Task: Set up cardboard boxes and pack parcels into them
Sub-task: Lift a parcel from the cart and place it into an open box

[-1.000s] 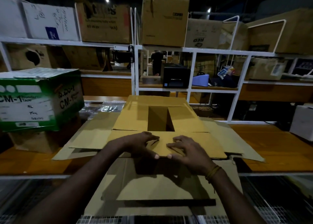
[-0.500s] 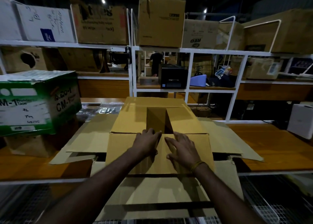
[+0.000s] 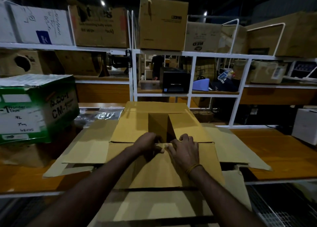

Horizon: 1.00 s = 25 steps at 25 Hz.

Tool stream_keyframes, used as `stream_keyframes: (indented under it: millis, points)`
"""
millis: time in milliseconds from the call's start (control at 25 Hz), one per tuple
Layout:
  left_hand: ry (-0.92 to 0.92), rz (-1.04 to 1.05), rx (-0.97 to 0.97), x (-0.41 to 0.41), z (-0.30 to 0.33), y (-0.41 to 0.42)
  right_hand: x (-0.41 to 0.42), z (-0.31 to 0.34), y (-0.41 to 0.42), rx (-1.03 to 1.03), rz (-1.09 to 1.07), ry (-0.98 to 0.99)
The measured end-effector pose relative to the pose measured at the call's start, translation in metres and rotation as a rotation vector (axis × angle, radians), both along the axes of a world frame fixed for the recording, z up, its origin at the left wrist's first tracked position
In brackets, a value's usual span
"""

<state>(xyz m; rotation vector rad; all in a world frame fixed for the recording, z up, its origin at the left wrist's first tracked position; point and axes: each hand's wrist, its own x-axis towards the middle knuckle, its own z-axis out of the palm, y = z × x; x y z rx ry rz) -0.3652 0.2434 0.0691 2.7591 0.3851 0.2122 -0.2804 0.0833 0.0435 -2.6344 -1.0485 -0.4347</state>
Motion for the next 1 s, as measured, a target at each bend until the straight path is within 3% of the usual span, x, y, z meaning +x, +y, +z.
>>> stream_keyframes:
  millis: [200,400,560,680,1000]
  points:
    - [0.037,-0.112,-0.126,0.026,0.004,0.013,0.004,0.010,0.020,-0.107,-0.171,0.026]
    - [0.194,-0.290,-0.067,0.071,0.011,0.024,0.004,0.022,0.028,-0.115,-0.233,-0.046]
    - [-0.068,-0.348,-0.122,0.102,0.015,0.026,0.011,0.020,0.030,0.107,-0.253,-0.195]
    - [-0.251,-0.357,-0.103,0.123,0.018,0.017,0.029,0.015,0.022,0.148,-0.339,-0.303]
    - [-0.308,-0.581,0.234,0.182,0.000,-0.015,0.075,0.002,-0.013,0.032,-0.548,-0.345]
